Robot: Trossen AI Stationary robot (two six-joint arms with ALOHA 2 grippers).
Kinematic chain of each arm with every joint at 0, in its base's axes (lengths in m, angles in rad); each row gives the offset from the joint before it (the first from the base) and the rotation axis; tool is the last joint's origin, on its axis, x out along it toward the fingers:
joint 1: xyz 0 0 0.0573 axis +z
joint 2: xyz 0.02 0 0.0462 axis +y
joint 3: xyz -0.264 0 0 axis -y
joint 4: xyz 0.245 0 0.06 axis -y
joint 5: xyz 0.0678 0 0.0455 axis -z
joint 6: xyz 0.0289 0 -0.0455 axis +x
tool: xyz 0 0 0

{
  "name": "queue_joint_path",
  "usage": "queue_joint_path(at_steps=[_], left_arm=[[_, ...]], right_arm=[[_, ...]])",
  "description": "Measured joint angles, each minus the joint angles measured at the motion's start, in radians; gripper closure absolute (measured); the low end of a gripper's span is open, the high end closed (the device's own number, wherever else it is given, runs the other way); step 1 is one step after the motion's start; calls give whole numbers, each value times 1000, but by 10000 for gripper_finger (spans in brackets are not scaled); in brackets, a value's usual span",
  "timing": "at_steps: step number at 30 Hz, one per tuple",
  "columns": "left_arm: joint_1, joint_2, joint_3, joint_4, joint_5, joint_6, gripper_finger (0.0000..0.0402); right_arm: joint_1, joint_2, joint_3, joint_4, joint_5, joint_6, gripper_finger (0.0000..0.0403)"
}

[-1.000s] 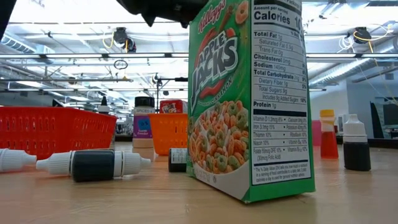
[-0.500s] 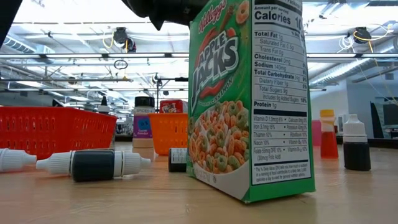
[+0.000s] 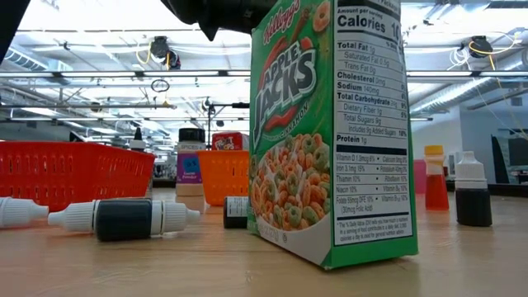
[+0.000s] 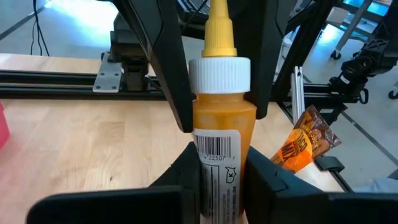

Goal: Pick & Place Kitchen Items
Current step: Put the large yellow food coloring bottle into the orange bin

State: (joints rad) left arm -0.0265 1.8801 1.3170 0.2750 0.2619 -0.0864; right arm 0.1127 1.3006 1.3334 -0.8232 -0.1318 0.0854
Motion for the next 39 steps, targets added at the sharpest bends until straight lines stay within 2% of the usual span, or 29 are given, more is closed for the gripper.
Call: queue_joint_path(at_steps=[8,15,21,23,28,35,39], left_arm=[[7,-3,0,-8,0,-16,339],[20,-45,-2,-121,-3,-11,342],[16,-115,1,-259,-98,21,343],[9,-153,-4,-371,-135,28,339],[-17,-222,-9,-532,-279,24,336],[-36,-322,-142,-509,-347,-18,341],[-36,-390,-295,-336,-370,-32,333]], right_arm=[[0,-3,0,-54,1,4,229],[0,-28,0,-106,1,15,238],[0,-52,0,-149,1,34,246],[0,-56,0,-162,1,40,246],[0,-69,0,-182,6,59,246],[0,-79,0,-202,51,59,248],[0,-81,0,-209,57,59,249]])
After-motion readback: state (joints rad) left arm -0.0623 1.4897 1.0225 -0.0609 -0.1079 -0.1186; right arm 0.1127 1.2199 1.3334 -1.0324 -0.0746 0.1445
